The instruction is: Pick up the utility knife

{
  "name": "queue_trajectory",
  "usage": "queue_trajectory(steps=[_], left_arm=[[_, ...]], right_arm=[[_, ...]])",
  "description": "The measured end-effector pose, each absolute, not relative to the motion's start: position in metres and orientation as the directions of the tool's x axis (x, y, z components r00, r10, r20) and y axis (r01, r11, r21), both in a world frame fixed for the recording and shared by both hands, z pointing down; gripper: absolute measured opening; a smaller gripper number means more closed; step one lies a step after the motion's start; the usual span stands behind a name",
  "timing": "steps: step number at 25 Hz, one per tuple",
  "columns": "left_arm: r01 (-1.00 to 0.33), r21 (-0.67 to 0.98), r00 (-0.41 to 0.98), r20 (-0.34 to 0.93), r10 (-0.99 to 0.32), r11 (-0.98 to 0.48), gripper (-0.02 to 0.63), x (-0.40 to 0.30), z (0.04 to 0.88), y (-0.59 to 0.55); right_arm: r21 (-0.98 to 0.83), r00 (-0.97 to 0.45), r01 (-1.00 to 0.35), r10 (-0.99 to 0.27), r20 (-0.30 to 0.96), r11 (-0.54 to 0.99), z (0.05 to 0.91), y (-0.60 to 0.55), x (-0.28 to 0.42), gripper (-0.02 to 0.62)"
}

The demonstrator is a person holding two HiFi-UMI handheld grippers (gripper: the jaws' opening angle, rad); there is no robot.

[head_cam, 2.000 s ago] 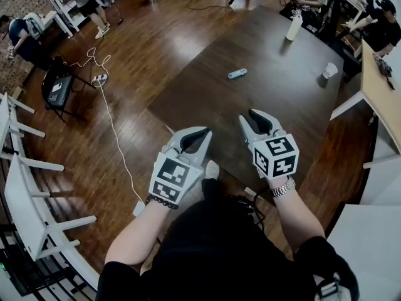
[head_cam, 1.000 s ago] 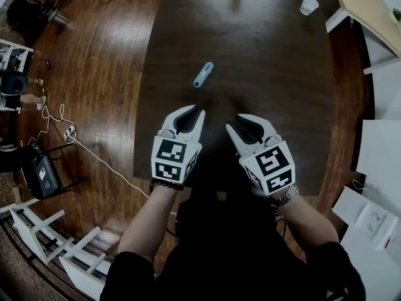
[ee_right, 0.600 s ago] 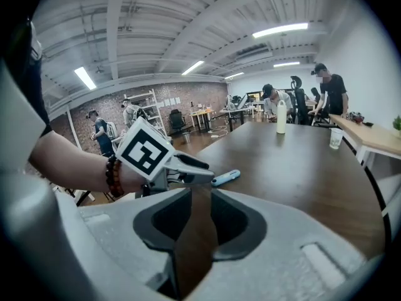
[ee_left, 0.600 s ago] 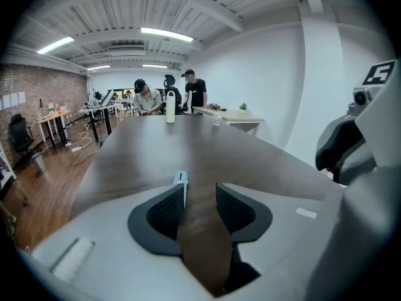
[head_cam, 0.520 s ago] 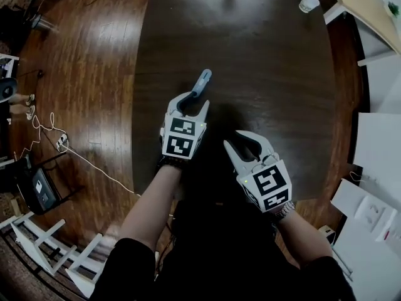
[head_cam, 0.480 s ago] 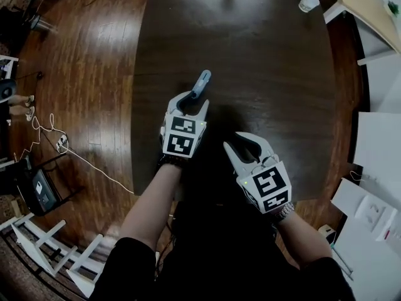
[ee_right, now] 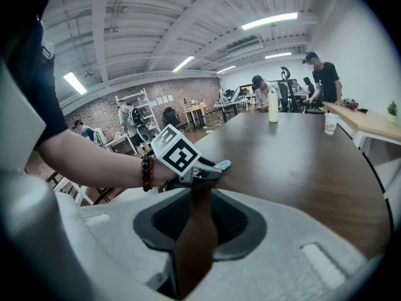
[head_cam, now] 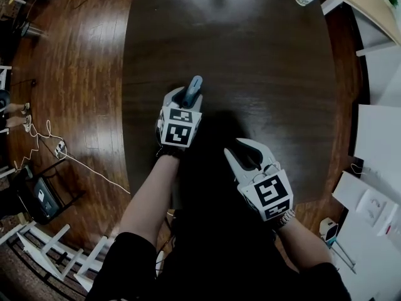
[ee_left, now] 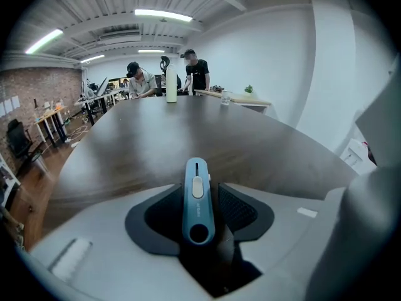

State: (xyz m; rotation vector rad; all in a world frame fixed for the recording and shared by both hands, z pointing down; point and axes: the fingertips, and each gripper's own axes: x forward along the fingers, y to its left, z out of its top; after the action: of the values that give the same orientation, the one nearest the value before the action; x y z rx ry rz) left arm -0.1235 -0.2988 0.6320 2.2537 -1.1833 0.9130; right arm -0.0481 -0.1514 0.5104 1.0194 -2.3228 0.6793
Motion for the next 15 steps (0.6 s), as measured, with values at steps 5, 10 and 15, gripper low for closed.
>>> queue_trajectory(steps=[5, 10, 15], left_arm=[[-0.829, 0.047, 0.410, 0.728, -0.550, -0.557, 0.164, -0.121, 0.633, -0.304], [-0.826, 0.037, 0.411, 0.722, -0.556, -0.563, 0.161, -0.120, 0.625, -0.299], [-0.825, 0.020, 0.412, 0.705, -0.577, -0.565, 0.158, -0.124, 0.600, -0.287]], right_arm=[[-0.242, -0.591, -0.771, -0.520, 0.617, 0.589, 0.510, -0.160, -0.042, 0.087], [-0.242, -0.602, -0.763, -0.523, 0.603, 0.599, 0.504, -0.162, -0.045, 0.087], [-0.241, -0.615, -0.754, -0.527, 0.586, 0.612, 0.494, -0.159, -0.051, 0.087]])
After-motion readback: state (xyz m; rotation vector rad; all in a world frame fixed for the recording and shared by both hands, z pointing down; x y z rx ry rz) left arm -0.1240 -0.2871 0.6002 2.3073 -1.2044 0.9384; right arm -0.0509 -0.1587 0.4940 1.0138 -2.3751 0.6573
